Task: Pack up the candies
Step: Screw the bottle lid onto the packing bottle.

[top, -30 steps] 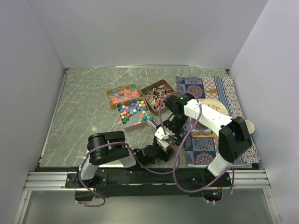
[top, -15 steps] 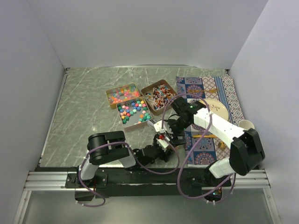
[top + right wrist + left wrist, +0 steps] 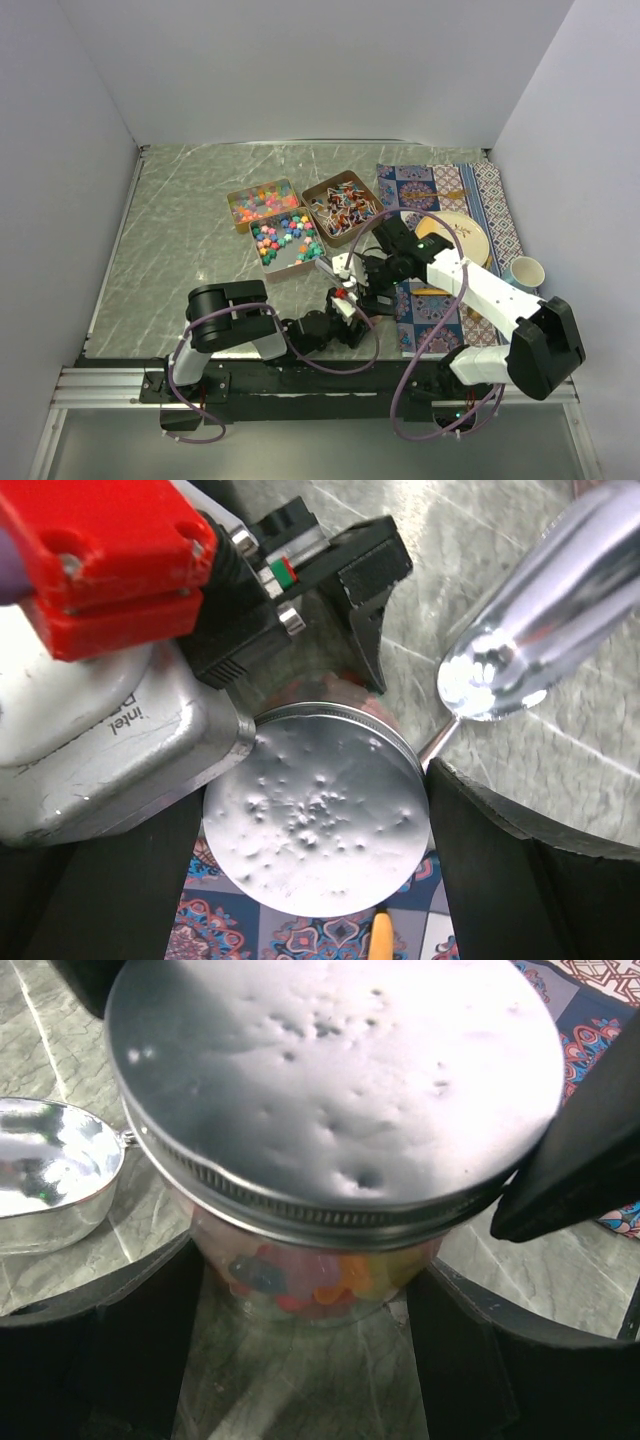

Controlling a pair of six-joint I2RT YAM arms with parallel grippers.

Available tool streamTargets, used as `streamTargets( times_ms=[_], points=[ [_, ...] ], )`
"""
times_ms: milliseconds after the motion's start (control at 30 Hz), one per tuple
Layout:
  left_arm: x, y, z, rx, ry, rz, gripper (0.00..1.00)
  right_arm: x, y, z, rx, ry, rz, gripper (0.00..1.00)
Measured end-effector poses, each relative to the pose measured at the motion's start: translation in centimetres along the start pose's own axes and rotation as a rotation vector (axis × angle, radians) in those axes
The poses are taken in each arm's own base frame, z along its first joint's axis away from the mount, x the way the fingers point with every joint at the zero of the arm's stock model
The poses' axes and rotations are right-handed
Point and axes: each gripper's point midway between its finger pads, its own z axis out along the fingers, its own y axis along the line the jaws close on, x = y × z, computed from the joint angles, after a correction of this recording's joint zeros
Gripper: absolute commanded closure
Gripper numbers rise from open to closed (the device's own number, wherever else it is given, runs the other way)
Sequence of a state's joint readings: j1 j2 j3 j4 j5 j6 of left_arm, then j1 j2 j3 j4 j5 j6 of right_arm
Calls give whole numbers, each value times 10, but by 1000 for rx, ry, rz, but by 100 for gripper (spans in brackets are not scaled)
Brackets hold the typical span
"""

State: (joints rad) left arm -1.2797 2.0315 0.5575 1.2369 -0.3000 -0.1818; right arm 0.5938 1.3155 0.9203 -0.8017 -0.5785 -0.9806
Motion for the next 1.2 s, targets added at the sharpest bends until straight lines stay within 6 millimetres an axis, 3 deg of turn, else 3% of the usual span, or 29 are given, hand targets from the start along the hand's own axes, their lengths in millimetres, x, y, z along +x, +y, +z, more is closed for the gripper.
streamTargets(
  times_ms=[33,67,233,333,467,633,667,700,733,767,900,1033,1200],
  points=[
    [0,0,0,3,2,0,7,1,0,0,5,4,7,26],
    [0,0,0,4,4,1,4,2,0,0,12,6,14,26],
    [-2,0,-10,8,45,-11,4,2,2,-1,28,1,79,26],
    [1,1,-34,29,114,-14,4,-5,1,2,31,-21,103,25],
    [10,-14,-79,108,211,-14,4,-10,-2,5,47,-38,127,25],
    [12,-16,-93,120,271,-12,3,-13,-5,7,59,-52,140,19],
    [11,-12,-95,110,281,-13,24,-13,-5,8,61,-54,140,18],
    [10,-7,-98,101,288,-16,52,-14,-6,8,61,-56,138,18],
    [8,0,-102,85,288,-27,86,-14,-6,8,62,-59,137,18],
    [4,9,-106,69,282,-41,99,-14,-6,8,64,-61,135,18],
    [-20,43,-119,-10,192,-113,99,-14,-6,9,65,-68,131,18],
    [-47,66,-116,-49,116,-192,99,-15,-7,10,59,-71,125,18],
    [-86,68,-98,-23,16,-215,99,-18,-9,13,44,-77,116,18]
  ],
)
